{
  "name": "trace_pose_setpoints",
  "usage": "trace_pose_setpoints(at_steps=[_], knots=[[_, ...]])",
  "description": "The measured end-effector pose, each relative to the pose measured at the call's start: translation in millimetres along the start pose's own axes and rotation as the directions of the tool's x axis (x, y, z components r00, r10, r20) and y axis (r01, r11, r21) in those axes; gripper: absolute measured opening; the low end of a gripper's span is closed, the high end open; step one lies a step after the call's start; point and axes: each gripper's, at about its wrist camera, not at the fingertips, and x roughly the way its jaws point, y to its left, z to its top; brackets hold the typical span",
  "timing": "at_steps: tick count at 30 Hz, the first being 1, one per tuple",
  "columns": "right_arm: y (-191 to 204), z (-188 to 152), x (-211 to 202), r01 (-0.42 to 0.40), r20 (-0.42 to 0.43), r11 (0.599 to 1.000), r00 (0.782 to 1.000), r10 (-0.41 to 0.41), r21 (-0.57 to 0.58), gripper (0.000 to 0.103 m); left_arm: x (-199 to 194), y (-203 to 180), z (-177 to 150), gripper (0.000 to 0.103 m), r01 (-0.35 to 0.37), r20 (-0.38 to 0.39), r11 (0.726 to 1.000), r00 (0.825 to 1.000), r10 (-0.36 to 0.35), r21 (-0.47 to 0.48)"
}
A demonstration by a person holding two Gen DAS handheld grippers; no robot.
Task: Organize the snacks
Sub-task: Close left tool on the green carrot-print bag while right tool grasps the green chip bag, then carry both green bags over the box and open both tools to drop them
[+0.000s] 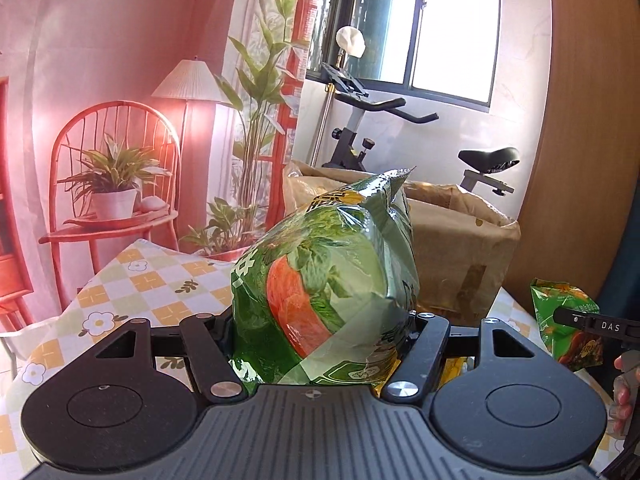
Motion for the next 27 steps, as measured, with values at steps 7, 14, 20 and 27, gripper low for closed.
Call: trace_pose_setpoints(at_steps=[7,14,20,27], knots=[[13,39,-15,-0.046,0.081,0.999,0.996,0.047,-0.009,0.08,0,-8,47,0.07,0.039,0.074,0.999,0.997,-0.039,-0.011],[26,87,-11,-0.077,0.159,0.997,0.984,0.079,-0.02,0.08,31,-28,102,0.07,0.08,0.133,0.997,0.988,-0.077,-0.02],[51,130,19,-0.086,0.185,0.992,0.977,0.101,-0.088,0.08,83,-44,138,0.07,0.115,0.138,0.993,0.984,-0.111,-0.025],[89,157,81,-0.116,0.145,0.974,0.979,0.145,-0.193,0.08,159,-41,150,0.07,0.177,0.056,0.97,0.984,-0.17,-0.164]])
